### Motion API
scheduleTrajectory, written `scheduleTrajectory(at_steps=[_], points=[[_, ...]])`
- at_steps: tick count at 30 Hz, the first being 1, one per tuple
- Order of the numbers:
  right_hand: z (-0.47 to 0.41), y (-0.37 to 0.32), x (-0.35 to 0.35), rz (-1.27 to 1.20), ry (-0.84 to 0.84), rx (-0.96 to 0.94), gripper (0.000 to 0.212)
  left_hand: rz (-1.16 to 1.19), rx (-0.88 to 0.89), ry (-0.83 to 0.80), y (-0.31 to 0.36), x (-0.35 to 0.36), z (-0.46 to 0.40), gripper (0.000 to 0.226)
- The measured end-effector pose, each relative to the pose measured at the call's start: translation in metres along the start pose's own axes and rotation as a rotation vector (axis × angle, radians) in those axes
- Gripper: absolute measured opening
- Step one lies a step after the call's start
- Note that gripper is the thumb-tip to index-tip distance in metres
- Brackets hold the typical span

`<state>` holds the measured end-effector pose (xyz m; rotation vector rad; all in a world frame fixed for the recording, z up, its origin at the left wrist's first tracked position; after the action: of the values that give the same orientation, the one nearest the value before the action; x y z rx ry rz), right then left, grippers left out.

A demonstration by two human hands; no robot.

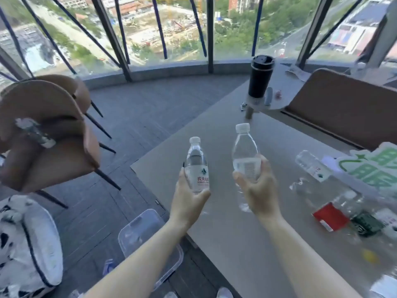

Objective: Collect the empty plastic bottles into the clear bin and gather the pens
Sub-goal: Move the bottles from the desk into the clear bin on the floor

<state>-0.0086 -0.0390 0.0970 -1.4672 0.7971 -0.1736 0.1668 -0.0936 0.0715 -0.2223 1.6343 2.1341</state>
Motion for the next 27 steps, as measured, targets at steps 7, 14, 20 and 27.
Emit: scheduleTrajectory(at_steps=[7, 14, 20, 27], points=[[0.045, -0.058, 0.138, 0.048, -0.329, -0.205, 0.061, 0.042, -0.200, 0.261, -0.099, -0.142, 0.021, 0.063], [0.101, -0.051, 0.233, 0.209, -0.643, -0.110, 0.052, -0.137, -0.642, 0.158, -0.205, -0.200, 0.019, 0.089], [0.124, -0.018, 0.269, 0.367, -0.782, 0.085, 0.039, -0.468, -0.695, -0.059, -0.241, -0.227, 0.032, 0.039], [0.141, 0.002, 0.302, 0.434, -0.861, 0.184, 0.090, -0.484, -0.556, -0.008, -0.247, -0.248, 0.025, 0.044]])
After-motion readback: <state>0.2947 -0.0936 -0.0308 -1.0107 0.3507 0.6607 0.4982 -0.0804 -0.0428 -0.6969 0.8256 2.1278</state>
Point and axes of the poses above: each hand's wrist, its own z-axis away from the middle knuckle, its own x-axis out of the palm, y = z × x, the point moved 1 cm from there along -z, towards the middle knuckle, and after that the axes turned 6 degrees about -x, right-handed, at the moved point
